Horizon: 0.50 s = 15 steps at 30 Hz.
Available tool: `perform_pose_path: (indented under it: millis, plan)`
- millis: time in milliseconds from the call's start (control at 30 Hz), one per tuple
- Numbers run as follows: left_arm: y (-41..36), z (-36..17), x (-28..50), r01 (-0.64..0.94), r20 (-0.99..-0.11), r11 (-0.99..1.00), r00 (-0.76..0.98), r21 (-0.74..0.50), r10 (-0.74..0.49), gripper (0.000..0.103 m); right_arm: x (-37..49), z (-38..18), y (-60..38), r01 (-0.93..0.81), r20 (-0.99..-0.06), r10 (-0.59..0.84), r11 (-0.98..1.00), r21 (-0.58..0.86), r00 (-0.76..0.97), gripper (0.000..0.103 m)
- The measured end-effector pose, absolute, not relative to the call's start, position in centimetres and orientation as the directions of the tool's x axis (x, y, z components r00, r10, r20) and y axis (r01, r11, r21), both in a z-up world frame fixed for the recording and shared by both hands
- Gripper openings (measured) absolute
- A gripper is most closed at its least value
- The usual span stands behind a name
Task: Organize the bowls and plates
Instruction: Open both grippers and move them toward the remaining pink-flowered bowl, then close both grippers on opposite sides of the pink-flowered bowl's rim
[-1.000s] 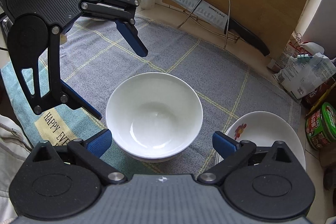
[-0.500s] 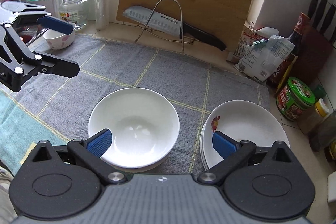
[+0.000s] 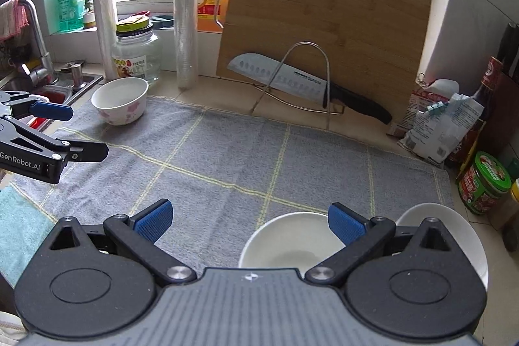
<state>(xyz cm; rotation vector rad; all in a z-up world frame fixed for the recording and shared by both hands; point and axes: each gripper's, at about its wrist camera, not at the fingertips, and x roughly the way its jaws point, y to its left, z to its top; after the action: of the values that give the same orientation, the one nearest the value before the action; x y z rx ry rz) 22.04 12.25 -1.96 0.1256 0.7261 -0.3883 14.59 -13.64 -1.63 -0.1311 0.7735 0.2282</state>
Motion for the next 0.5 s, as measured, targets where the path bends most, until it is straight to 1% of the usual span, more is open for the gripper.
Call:
perform_pose_path:
  millis: [300,433,500]
  plan:
    - [19.9,-3.9,24.7,0.332,-0.689,0.943,0.679,-0.020,-0.254,0.098,19.4,-3.1,-6.2,-0.331,-0.716,0.214,0.943,-0.024,0.665,0.103]
    - [21.3,-4.5,26.3,0.360,-0.692,0.933,0.677,0.014,-0.251,0.098,21.4,-3.3,-4.0,-0.366,-0.726,0.240,0.931,-0.016,0.644,0.103]
    - [21.8,-4.7,27.3,0.405,-0.689,0.914,0.668,0.018,-0.282,0.098,22.3,-3.5,-3.0,-0.390,-0.734,0.254,0.920,-0.016,0.629,0.103]
